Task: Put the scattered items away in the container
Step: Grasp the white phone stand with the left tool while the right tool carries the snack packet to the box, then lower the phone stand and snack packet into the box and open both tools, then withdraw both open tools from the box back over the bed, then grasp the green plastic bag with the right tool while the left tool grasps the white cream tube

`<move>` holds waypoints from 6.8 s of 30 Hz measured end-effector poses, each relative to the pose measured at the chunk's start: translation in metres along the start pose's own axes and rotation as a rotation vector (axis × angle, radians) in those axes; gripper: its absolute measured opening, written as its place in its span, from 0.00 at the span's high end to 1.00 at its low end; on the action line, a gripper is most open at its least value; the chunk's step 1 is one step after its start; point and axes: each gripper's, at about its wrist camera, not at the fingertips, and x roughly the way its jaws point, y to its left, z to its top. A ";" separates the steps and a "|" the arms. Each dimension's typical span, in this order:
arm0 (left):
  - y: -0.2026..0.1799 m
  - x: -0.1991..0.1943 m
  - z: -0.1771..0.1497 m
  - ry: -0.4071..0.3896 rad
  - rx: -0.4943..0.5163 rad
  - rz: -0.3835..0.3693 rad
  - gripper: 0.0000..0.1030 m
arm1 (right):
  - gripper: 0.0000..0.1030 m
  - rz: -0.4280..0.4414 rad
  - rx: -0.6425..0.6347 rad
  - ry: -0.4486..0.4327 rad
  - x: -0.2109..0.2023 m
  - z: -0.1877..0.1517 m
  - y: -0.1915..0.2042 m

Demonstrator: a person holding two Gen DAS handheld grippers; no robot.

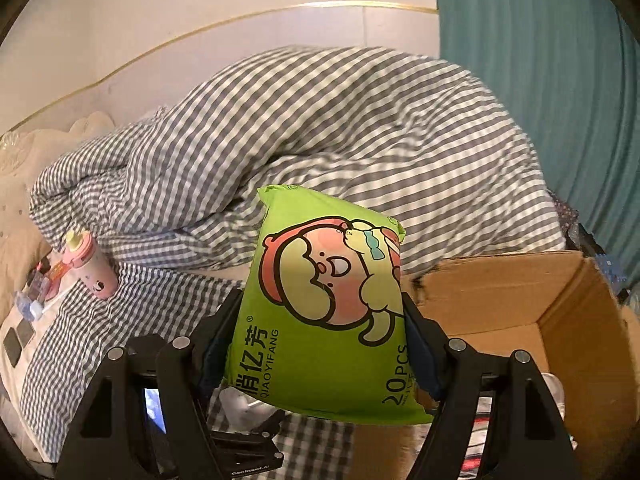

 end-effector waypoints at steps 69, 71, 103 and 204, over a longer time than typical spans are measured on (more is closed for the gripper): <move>-0.178 -0.240 0.047 -0.378 0.125 -0.059 0.39 | 0.11 -0.258 0.143 -0.214 -0.260 -0.049 -0.153; -0.192 -0.241 0.048 -0.379 0.138 -0.068 0.39 | 0.09 -0.281 0.152 -0.229 -0.272 -0.054 -0.163; -0.305 -0.129 0.071 -0.222 0.220 -0.041 0.30 | 0.00 -0.369 0.338 -0.189 -0.280 -0.114 -0.294; 0.162 -0.062 0.015 -0.106 -0.234 0.313 0.00 | 0.31 -0.051 0.034 0.279 0.199 -0.081 0.033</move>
